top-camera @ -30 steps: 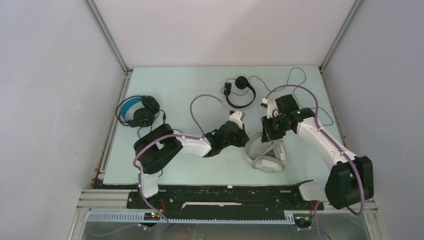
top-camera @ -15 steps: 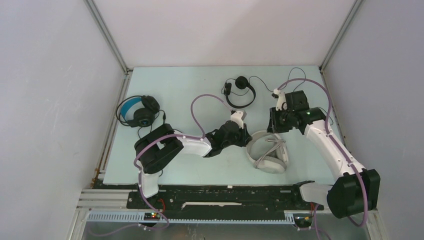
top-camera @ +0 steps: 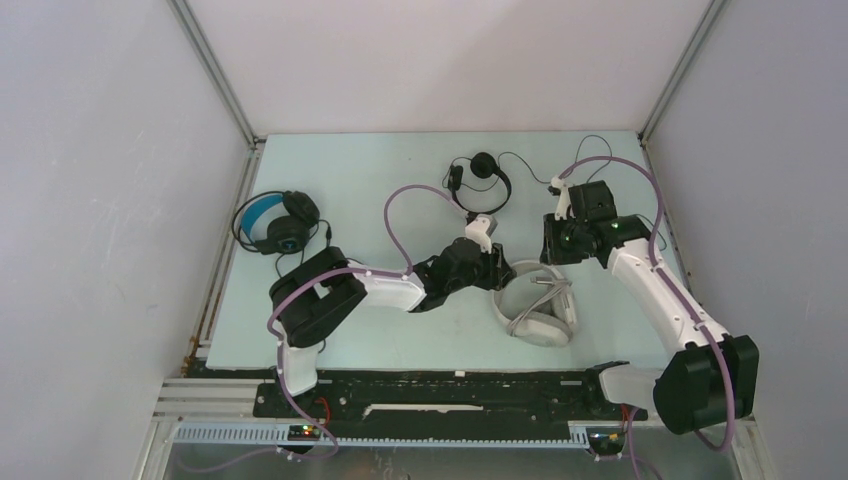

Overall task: Wrap the headphones
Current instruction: Pick up the headphones from the center of the board.

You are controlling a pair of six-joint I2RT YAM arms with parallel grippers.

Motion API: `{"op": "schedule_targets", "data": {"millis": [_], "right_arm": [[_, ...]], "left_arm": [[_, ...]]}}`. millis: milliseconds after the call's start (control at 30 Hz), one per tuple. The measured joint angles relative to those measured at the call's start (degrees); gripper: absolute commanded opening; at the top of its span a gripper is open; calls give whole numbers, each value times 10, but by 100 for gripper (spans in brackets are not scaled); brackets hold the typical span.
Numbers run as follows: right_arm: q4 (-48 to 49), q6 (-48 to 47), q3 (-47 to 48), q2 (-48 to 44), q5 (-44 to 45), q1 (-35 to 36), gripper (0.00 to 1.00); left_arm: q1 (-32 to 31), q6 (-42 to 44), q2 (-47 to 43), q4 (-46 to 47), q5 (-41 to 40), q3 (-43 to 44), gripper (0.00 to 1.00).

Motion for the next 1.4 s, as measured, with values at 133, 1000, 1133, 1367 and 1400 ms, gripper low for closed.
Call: {"op": "schedule_targets", "data": {"millis": [133,1000,1133,1367,1400], "right_arm": [[1,0,0,9,7,0,26],[203,149,61,66,60,47,56],[212,203,164,193,65,43,59],[123,288,381,436,156,61,61],[111,299,395,457,167,62,61]], "left_arm": [[0,0,0,-1,-2,0,50],[12,27,-252,-106,-113,-96,100],[18,38,-384,-197,-175,-121,100],[23,50,-589,-336,-220,-172,100],[23,50,-620,-354,-220,-187,99]]}}
